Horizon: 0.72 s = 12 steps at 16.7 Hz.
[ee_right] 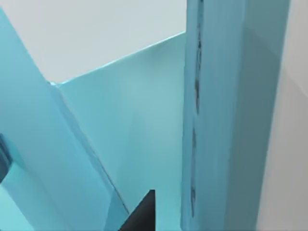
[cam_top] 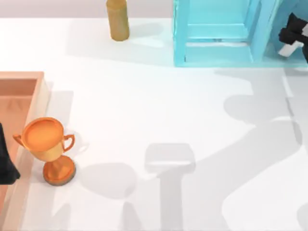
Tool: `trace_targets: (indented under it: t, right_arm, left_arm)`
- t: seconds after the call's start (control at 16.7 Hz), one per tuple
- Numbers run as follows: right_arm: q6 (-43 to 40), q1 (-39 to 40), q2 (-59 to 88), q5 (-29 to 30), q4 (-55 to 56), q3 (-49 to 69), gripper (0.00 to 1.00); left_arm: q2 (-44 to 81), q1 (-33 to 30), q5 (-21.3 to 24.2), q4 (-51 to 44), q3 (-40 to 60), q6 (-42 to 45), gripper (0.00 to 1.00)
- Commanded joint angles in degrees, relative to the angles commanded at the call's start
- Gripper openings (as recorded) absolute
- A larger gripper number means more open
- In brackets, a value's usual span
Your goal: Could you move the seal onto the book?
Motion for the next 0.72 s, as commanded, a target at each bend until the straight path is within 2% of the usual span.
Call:
trace_targets:
  t: [0.42, 0.72]
  right_arm:
    - [0.0, 0.0, 0.0, 0.0, 0.0, 0.0, 0.02]
    - [0.0, 0.0, 0.0, 0.0, 0.0, 0.0, 0.0]
  left_arm:
    - [0.0, 0.0, 0.0, 0.0, 0.0, 0.0, 1.0]
    - [0.0, 0.0, 0.0, 0.0, 0.0, 0.0, 1.0]
